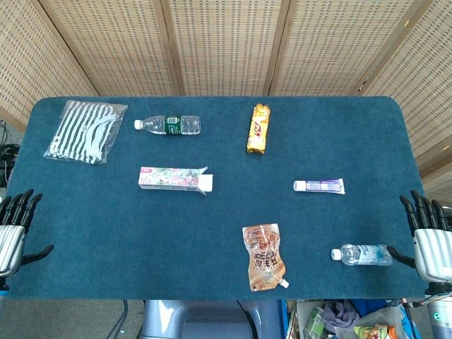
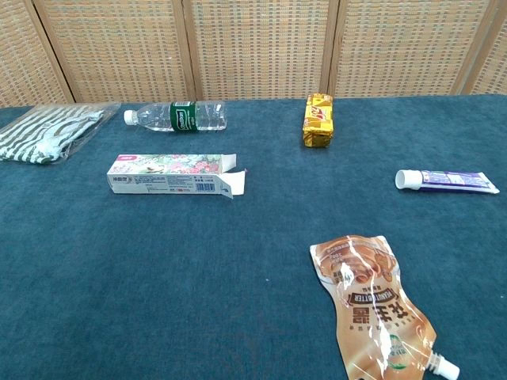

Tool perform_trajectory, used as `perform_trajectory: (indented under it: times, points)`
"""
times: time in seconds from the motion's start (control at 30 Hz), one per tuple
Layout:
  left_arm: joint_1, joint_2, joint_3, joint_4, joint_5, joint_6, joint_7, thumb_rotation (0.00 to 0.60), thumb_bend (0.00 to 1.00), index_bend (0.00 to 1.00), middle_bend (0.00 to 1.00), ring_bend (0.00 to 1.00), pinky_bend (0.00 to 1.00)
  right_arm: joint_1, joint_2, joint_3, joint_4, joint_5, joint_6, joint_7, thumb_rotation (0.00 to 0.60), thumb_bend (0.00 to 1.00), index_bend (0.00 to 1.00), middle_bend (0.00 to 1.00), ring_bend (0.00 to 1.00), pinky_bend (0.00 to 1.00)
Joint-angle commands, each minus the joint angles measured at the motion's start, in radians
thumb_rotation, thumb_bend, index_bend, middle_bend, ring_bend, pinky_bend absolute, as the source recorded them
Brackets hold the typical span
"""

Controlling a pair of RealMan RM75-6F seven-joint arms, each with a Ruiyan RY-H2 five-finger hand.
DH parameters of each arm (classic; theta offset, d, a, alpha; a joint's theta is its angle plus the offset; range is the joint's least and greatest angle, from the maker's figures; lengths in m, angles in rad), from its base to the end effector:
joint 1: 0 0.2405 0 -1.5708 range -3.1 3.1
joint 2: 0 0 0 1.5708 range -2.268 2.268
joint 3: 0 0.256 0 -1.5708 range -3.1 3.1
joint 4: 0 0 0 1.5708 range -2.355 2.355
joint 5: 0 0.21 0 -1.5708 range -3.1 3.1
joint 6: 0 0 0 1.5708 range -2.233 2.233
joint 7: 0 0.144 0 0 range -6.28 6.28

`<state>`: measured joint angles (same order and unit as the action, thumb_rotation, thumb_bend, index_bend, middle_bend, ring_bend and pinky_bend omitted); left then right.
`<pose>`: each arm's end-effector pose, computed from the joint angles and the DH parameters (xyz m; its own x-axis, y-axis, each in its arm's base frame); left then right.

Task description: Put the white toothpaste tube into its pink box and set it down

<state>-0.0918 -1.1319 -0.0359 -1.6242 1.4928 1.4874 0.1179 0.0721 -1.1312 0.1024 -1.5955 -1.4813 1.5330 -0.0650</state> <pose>-0.3081 0.1800 0.1526 0.4790 0.0120 0.8777 0.8778 -0.0106 -0.4789 -0.3109 -0.1875 0.1717 0.4523 0.0917 0.8871 -0.8917 0.0262 0.4519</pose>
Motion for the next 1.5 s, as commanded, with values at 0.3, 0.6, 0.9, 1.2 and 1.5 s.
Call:
perform_trajectory:
  times: [0.3, 0.6, 0.9, 1.2, 1.5]
  points:
    - [-0.002, 0.004, 0.000, -0.002, 0.008, 0.002, -0.008, 0.600, 0.06, 0.00, 0.00, 0.00, 0.00, 0.005, 0.006, -0.001, -0.006, 0.001, -0.015, 0.005, 0.600, 0.00, 0.00, 0.00, 0.00, 0.00]
    - [-0.003, 0.016, -0.006, -0.001, 0.020, 0.014, -0.051, 0.600, 0.06, 0.00, 0.00, 0.00, 0.00, 0.216, 0.016, 0.084, 0.100, 0.086, -0.336, 0.118, 0.600, 0.00, 0.06, 0.00, 0.00, 0.00]
    - [-0.015, 0.000, -0.025, 0.022, -0.014, -0.006, -0.052, 0.600, 0.06, 0.00, 0.00, 0.00, 0.00, 0.411, -0.126, 0.151, 0.328, 0.217, -0.610, 0.142, 0.600, 0.00, 0.11, 0.11, 0.00, 0.00]
    - [-0.026, -0.013, -0.042, 0.025, -0.059, -0.030, -0.022, 0.600, 0.06, 0.00, 0.00, 0.00, 0.00, 0.517, -0.317, 0.148, 0.590, 0.305, -0.767, 0.134, 0.600, 0.00, 0.18, 0.19, 0.08, 0.07]
    - [-0.036, -0.016, -0.051, 0.022, -0.083, -0.049, -0.010, 0.600, 0.06, 0.00, 0.00, 0.00, 0.00, 0.554, -0.444, 0.117, 0.761, 0.272, -0.803, 0.191, 0.600, 0.03, 0.25, 0.26, 0.14, 0.12]
